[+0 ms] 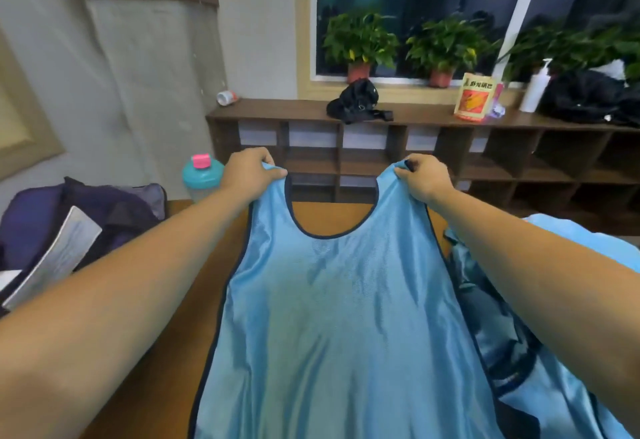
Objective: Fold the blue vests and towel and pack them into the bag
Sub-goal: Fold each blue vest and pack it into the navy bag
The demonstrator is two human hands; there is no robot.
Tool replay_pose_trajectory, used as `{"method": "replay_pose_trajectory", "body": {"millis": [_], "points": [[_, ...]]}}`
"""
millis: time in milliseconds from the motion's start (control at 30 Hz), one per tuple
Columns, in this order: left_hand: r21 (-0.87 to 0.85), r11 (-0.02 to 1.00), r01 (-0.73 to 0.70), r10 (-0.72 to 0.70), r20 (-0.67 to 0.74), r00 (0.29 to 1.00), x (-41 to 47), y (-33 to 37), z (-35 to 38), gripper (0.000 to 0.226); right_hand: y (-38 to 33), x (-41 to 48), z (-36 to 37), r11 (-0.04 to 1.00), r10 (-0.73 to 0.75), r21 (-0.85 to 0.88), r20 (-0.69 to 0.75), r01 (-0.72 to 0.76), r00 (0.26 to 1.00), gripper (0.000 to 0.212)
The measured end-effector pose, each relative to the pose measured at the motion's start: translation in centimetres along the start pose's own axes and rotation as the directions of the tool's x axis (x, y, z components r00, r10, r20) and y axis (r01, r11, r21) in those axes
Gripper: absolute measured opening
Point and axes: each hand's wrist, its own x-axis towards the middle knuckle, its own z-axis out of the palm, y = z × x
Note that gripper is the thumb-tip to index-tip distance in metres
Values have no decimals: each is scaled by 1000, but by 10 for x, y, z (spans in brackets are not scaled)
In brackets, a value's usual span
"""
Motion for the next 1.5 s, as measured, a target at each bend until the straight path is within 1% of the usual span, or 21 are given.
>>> {"method": "replay_pose_trajectory", "body": {"millis": [33, 100, 133, 200, 267, 367, 400, 467, 533, 600, 767, 933, 1067, 1133, 1267, 1400, 1500], "points": [[48, 999, -1, 1, 2, 1000, -2, -4, 7, 36, 5, 0, 6, 993, 18, -114, 31, -15, 999, 26], [174, 985, -11, 8, 16, 1000, -7, -10, 21, 41, 12, -6, 20, 935, 100, -348, 83, -65, 992, 52], [233, 972, -13, 9, 16, 1000, -11, -12, 27, 43, 14, -10, 26, 898, 121, -435, 88, -71, 989, 60], [284, 959, -20, 13, 28, 1000, -20, -14, 41, 44, 16, -19, 40, 862, 94, -506, 107, -27, 990, 61], [265, 964, -22, -1, 84, 996, -30, -19, 59, 39, 19, -31, 56, 865, 52, -500, 185, 48, 981, 56], [218, 976, -3, -34, 166, 986, -49, -29, 91, 33, 30, -44, 81, 878, 42, -461, 351, 133, 935, 48], [201, 980, 12, -50, 187, 981, -55, -31, 100, 34, 37, -47, 89, 881, 43, -449, 393, 151, 918, 48], [195, 980, 37, -81, 221, 972, -63, -37, 113, 40, 47, -49, 100, 874, 53, -455, 437, 170, 898, 54], [253, 968, 7, -66, 225, 972, -64, -43, 120, 42, 55, -47, 111, 860, 20, -470, 421, 199, 907, 61], [308, 950, -48, -20, 213, 977, -60, -51, 124, 43, 53, -43, 118, 876, -14, -444, 369, 189, 929, 64], [376, 920, -109, 22, 229, 973, -35, -67, 121, 56, 49, -24, 133, 873, -33, -450, 329, 188, 944, 71], [401, 911, -97, -14, 266, 964, -22, -71, 124, 62, 54, -11, 147, 868, -66, -454, 300, 203, 952, 73], [412, 906, -94, -41, 307, 951, -13, -72, 125, 66, 54, -3, 141, 884, -41, -425, 349, 197, 936, 79], [409, 908, -87, -65, 342, 937, -9, -67, 122, 69, 51, -2, 132, 898, -8, -403, 391, 179, 920, 80], [330, 942, -55, -86, 399, 913, -14, -45, 107, 71, 33, -10, 105, 935, 10, -322, 439, 146, 898, 71], [241, 968, -76, -15, 355, 935, -39, -28, 83, 69, 8, -33, 79, 946, 4, -287, 469, 148, 883, 71], [217, 971, -99, 22, 333, 943, -73, -23, 66, 65, -5, -67, 68, 954, -45, -233, 509, 187, 860, 71]]}}
